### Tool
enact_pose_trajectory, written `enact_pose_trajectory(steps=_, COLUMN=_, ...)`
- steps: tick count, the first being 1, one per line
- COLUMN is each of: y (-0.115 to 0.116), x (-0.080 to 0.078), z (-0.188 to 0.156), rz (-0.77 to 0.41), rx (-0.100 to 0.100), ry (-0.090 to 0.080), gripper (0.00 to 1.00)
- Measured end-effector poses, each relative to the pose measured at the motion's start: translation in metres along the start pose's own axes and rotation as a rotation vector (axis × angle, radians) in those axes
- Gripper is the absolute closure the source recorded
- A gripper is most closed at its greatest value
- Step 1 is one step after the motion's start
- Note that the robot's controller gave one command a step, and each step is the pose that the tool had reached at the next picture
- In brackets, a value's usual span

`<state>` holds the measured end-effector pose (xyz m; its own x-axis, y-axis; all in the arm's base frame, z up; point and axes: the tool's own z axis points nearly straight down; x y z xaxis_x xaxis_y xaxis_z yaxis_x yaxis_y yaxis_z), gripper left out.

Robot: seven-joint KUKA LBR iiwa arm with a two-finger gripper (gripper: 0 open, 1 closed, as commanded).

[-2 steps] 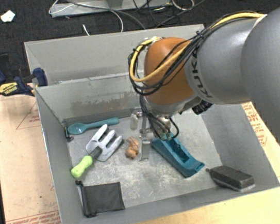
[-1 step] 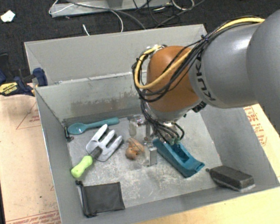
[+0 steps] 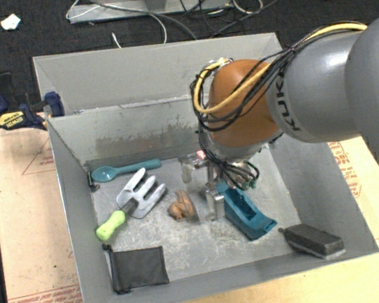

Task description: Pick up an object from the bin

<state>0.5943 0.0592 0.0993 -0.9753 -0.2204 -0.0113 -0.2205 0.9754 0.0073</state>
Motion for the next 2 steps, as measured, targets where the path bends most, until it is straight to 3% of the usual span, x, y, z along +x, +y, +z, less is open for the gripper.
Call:
enact_pose_trajectory(steps=1, y=0.012, x=0.001, z=0.004, rz=0.264, rx=-0.001, ry=0.002, gripper=0.0)
enact_pose_trajectory(steps=2, y=0.033, x=-0.008, z=-0.039, rz=0.167, rx=0.001, ry=0.002, gripper=0.0)
